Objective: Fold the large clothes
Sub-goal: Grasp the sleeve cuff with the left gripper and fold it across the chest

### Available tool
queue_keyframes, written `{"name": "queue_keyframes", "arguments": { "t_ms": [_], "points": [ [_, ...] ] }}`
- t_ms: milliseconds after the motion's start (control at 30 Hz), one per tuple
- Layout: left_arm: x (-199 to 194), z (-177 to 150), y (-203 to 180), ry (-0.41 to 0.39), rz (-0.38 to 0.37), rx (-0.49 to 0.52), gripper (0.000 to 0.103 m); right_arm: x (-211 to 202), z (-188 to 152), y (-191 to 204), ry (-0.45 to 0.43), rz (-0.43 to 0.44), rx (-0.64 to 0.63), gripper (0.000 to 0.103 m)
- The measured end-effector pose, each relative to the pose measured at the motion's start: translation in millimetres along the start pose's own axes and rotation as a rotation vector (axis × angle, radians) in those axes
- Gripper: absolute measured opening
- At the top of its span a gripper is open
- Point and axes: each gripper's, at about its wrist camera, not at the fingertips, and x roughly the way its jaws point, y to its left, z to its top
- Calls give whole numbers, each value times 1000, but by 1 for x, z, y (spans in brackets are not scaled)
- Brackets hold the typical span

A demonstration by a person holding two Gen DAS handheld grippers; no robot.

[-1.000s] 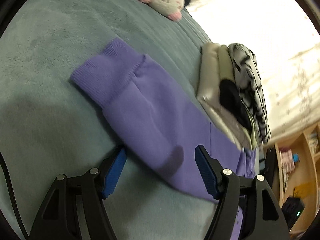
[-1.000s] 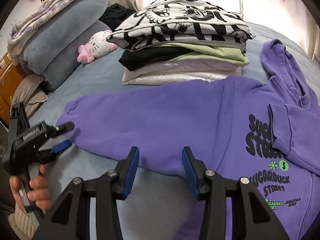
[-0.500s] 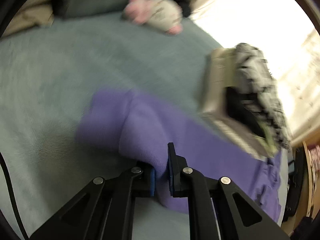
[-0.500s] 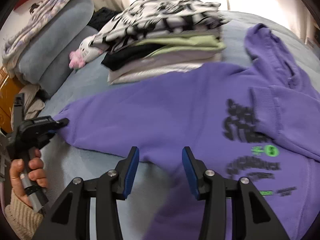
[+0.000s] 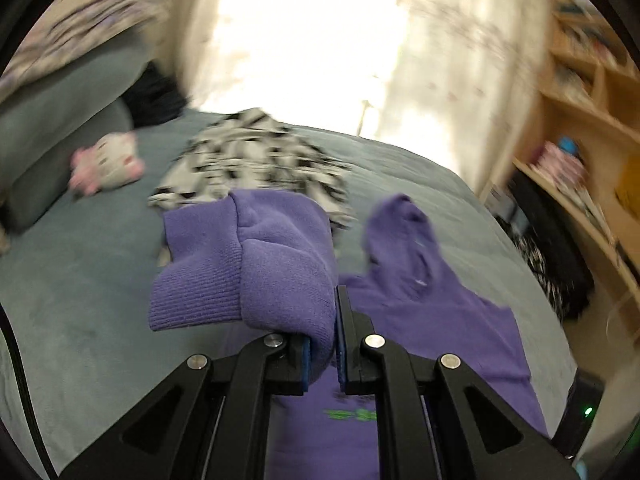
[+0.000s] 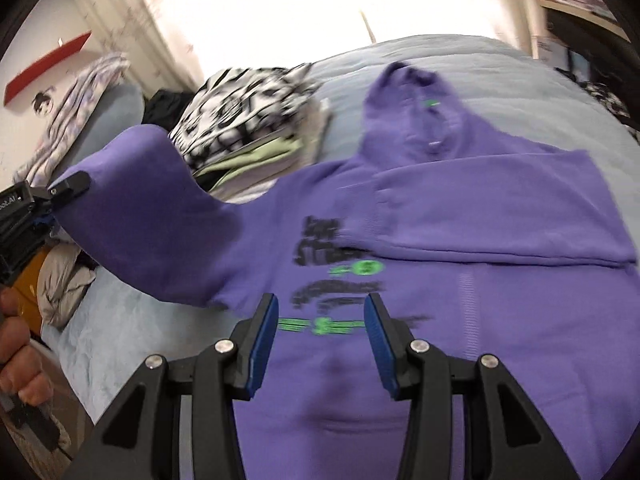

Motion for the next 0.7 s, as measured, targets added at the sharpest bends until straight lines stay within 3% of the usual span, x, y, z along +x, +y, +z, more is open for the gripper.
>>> {"name": "queue_keyframes", "arguments": {
  "t_ms": [167,367,467,533,600,633,700],
  "points": [
    [26,-29,-87,89,-53,88,7,-37,-4,-55,-58,-32,69,45],
    [77,-82,-148,221,-22,182,8,-62,-15,-126,-82,-92,165,45],
    [104,-108,-160,309,-15,203,19,-65,-26,-152,-65,-127,192,45],
    [114,-120,-160,356,-33,174,36,-65,-34,-167,-43,-143,205,45],
    [118,-127,-158,387,-70,131,65,-68,-42,-177,-37,-149,206,45],
    [117,-128,-155,390,-95,106,71,-68,-44,-181,-33,-150,205,45],
    [111,-130,-151,400,-143,79,73,-70,-49,-187,-32,-143,209,45]
  ]
}}
